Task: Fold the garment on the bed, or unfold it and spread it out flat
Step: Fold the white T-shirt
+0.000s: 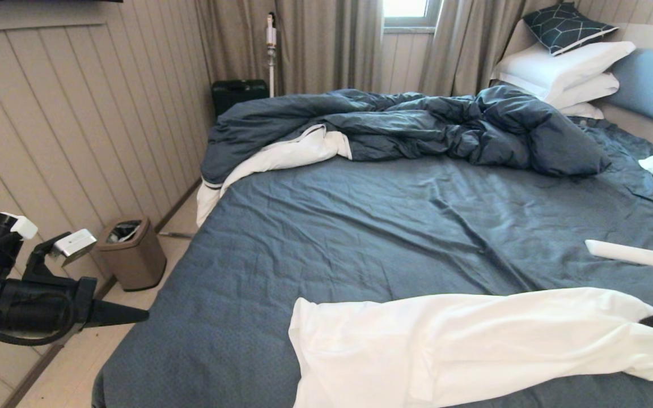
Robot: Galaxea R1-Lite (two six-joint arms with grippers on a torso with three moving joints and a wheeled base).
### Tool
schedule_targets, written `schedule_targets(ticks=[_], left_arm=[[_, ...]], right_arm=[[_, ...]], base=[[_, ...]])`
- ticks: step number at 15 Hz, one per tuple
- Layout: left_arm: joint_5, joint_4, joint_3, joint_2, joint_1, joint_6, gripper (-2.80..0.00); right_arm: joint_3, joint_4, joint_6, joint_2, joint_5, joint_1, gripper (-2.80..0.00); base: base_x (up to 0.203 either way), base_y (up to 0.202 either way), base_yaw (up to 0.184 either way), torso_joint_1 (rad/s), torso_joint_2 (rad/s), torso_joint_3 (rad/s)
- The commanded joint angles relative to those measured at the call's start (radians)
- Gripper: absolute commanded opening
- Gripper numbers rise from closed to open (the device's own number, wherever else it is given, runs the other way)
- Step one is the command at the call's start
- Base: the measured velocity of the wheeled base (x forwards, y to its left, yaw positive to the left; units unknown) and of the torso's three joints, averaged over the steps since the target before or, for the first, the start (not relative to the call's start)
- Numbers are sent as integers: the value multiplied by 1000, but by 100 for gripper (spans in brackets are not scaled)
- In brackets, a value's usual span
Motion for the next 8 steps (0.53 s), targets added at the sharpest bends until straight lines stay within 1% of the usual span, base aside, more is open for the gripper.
schedule_targets(ticks=[1, 3, 4, 8], left_arm=[[-5, 2, 0, 2, -1, 0, -280], [-5, 2, 0, 1, -4, 0, -280], [-5, 3, 0, 1, -4, 0, -280], [-5, 2, 0, 4, -4, 2, -280]], right_arm=[[-23, 43, -5, -30, 5, 1, -280], [-21, 87, -7, -93, 11, 26, -280], [-20, 111, -6, -132, 15, 64, -280], [-21, 245, 12, -293, 33, 304, -280]], base=[[0, 0, 0, 0, 0, 0], [0, 0, 0, 0, 0, 0], [0, 0, 0, 0, 0, 0], [0, 0, 0, 0, 0, 0]])
